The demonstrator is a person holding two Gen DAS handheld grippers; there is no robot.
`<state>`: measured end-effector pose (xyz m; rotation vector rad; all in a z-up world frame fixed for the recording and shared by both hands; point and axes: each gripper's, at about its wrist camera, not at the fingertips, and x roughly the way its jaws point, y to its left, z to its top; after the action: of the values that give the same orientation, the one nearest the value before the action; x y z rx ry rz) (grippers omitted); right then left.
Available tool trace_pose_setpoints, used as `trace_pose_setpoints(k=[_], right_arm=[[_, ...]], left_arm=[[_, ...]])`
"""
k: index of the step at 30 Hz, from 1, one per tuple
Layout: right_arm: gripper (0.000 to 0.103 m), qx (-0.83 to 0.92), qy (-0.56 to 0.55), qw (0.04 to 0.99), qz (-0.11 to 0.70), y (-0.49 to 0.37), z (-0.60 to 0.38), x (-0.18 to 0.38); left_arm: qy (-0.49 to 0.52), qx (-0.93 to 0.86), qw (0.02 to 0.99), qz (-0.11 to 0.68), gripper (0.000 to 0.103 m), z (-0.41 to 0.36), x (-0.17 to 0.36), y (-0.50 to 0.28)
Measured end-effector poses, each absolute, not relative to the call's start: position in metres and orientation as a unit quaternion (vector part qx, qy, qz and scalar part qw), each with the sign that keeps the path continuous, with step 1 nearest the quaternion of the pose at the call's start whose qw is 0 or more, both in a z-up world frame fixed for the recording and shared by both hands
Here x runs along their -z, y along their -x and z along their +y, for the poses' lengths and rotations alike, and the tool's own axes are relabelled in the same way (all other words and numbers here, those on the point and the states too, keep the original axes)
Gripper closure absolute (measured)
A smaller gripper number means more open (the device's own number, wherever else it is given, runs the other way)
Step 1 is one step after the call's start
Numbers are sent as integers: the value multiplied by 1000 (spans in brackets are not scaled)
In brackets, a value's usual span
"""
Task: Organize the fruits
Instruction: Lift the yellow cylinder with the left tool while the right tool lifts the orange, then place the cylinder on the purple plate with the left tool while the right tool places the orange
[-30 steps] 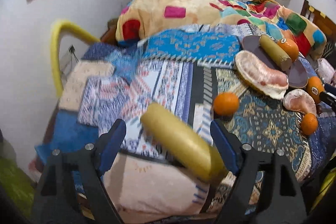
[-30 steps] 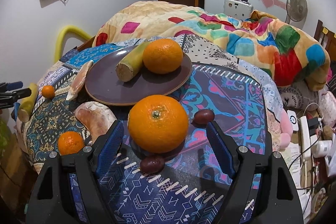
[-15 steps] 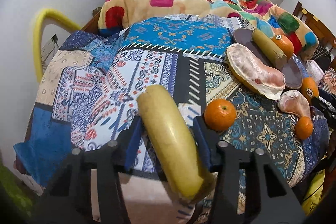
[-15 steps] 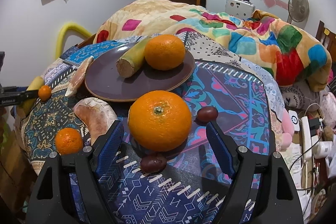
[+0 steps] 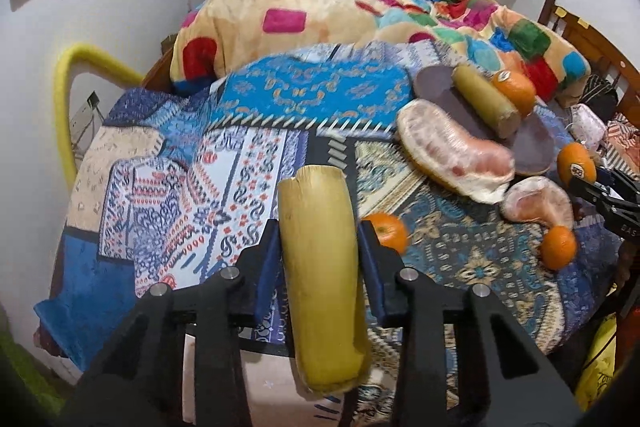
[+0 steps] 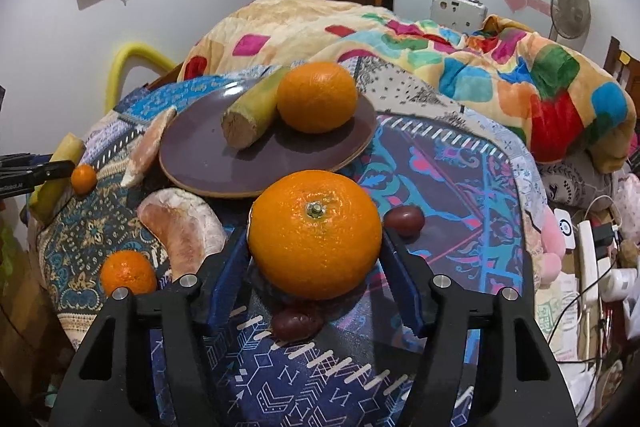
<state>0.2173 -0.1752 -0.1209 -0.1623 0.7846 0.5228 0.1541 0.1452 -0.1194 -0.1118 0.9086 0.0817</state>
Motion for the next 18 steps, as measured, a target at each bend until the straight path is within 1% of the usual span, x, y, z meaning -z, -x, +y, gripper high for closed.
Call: trace_pose_setpoints(k=[11,18], right_arm=[[41,-246,65,912,321,-209,-182,80],[41,-248,66,916,309,-213,-177,73]], left_arm=[[28,-9,931,363,66,115,50,-149],[30,22,942,334,66,93,26,-166]])
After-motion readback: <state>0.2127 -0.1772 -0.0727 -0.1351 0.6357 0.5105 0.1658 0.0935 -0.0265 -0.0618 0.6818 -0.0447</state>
